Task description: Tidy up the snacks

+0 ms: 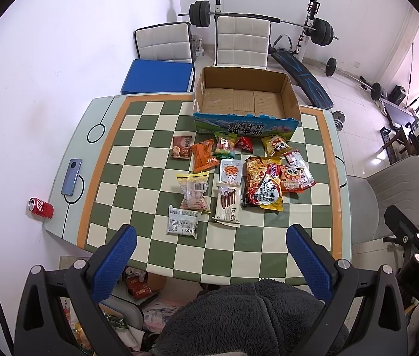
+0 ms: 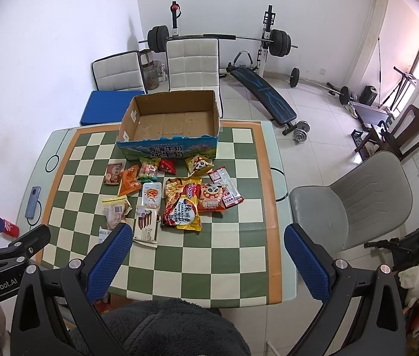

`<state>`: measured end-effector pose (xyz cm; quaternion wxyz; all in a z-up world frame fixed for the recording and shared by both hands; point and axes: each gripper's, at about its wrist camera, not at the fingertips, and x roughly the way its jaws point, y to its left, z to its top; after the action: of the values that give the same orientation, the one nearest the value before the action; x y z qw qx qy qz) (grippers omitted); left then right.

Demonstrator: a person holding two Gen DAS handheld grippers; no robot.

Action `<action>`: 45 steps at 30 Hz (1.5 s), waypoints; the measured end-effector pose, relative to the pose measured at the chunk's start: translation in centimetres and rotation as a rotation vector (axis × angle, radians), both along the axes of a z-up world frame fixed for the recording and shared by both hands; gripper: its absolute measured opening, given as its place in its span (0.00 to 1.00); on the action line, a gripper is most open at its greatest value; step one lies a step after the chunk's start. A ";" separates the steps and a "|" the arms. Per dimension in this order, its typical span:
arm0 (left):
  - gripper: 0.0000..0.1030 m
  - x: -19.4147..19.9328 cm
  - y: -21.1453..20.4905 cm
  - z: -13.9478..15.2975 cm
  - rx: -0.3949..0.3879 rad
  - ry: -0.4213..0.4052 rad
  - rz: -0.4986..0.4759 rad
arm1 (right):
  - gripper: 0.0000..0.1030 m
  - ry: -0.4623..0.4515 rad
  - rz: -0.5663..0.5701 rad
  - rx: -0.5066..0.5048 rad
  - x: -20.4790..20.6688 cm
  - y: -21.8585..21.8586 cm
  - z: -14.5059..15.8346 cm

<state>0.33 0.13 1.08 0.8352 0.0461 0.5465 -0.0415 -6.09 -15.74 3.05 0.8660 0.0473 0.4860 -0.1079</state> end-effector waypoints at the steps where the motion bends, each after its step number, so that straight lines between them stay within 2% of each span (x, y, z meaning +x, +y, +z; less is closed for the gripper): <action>1: 1.00 0.0 0.0 0.0 0.000 0.000 0.000 | 1.00 0.000 0.000 -0.001 0.0 0.0 0.0; 10: 1.00 0.5 -0.3 -0.3 -0.006 -0.002 0.007 | 1.00 0.021 0.001 0.003 0.1 -0.1 -0.8; 13: 1.00 2.5 -0.6 -1.0 0.004 -0.021 0.042 | 1.00 0.038 0.000 0.020 1.3 0.1 -0.4; 16: 1.00 4.7 -0.1 -3.0 0.023 -0.003 0.095 | 1.00 0.068 -0.005 0.079 3.3 -0.2 -2.2; 20: 1.00 8.1 1.3 -7.2 0.075 0.049 0.170 | 1.00 0.168 0.016 0.152 8.4 -0.6 -8.1; 25: 1.00 11.5 3.0 -13.7 0.124 0.160 0.244 | 1.00 0.339 0.037 0.228 15.2 -2.3 -19.7; 28: 1.00 13.0 3.3 -17.6 0.115 0.228 0.268 | 1.00 0.465 0.037 0.304 19.0 -2.4 -26.7; 32: 1.00 13.8 3.3 -21.8 0.105 0.302 0.294 | 1.00 0.565 0.034 0.303 22.6 -1.9 -34.0; 37: 1.00 14.0 2.6 -26.2 0.100 0.378 0.295 | 1.00 0.682 0.015 0.296 25.0 -0.6 -40.0; 41: 1.00 14.0 1.0 -29.1 0.101 0.429 0.246 | 0.95 0.734 0.002 0.275 25.6 0.0 -42.9; 43: 1.00 14.2 0.1 -30.2 0.090 0.449 0.217 | 0.82 0.730 0.012 0.305 25.5 0.2 -43.6; 45: 1.00 14.4 -0.7 -31.4 0.078 0.468 0.189 | 0.80 0.731 0.037 0.316 25.2 0.1 -44.0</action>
<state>14.75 -0.61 -30.34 0.6838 0.0162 0.7279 0.0484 19.08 -15.64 -40.90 0.6198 0.1294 0.7736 -0.0258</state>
